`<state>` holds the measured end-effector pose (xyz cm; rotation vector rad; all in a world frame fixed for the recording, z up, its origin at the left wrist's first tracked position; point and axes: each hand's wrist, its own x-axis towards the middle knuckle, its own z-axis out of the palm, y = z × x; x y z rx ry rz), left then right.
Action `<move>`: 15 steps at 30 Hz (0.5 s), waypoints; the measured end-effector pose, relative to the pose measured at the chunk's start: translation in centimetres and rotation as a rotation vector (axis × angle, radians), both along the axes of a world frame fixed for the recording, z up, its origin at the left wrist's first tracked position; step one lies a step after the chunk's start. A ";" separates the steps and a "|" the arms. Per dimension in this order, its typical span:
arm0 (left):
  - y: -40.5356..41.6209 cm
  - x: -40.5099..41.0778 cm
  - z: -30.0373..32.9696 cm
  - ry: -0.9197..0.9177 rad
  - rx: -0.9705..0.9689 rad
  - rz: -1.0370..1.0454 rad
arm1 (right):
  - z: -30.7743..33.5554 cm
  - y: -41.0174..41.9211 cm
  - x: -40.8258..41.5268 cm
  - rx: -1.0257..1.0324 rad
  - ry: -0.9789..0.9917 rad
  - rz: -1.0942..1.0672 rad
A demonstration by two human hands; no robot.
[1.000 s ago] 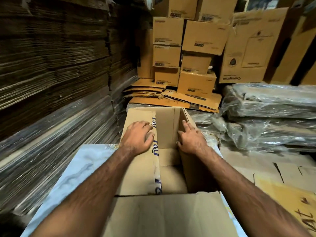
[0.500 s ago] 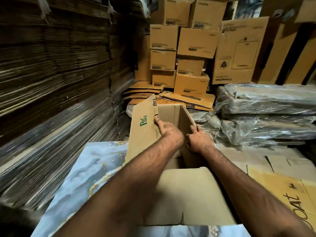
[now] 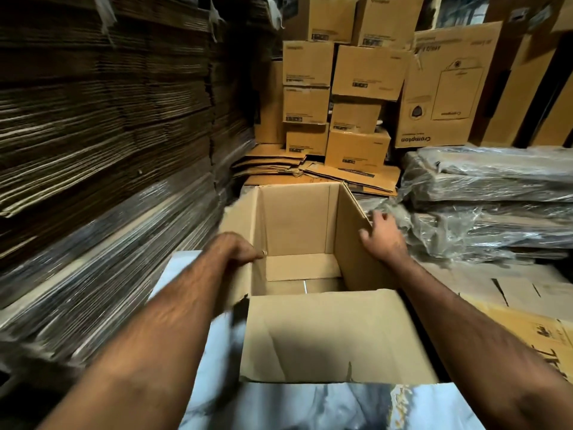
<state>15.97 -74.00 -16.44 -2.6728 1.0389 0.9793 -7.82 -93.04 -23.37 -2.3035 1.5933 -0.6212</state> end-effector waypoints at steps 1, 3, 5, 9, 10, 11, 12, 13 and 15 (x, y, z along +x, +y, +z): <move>0.7 -0.7 -1.3 0.172 -0.086 0.123 | 0.2 -0.3 -0.2 0.052 -0.109 -0.081; 1.0 -1.6 -3.1 0.398 -0.293 0.372 | 0.2 -0.7 -0.6 0.179 -0.144 -0.200; 0.5 -2.0 -3.6 0.419 -0.415 0.462 | 0.3 -0.5 -0.5 0.275 -0.015 -0.199; -0.1 -1.4 -4.7 0.205 -0.588 0.449 | 0.6 0.0 0.3 0.381 0.050 -0.137; -0.2 -1.5 -4.9 0.238 -0.617 0.460 | 0.6 0.1 0.3 0.394 0.035 -0.136; -0.3 -1.7 -5.0 0.292 -0.635 0.464 | 0.5 0.3 0.1 0.394 0.039 -0.137; -0.3 -1.9 -5.0 0.331 -0.625 0.462 | 0.5 0.6 -0.1 0.384 0.062 -0.140; -0.3 -1.9 -5.2 0.327 -0.601 0.427 | 0.4 0.9 -0.3 0.356 0.098 -0.141; -0.1 -1.8 -5.1 0.185 -0.567 0.327 | 0.5 1.4 -0.5 0.280 0.159 -0.141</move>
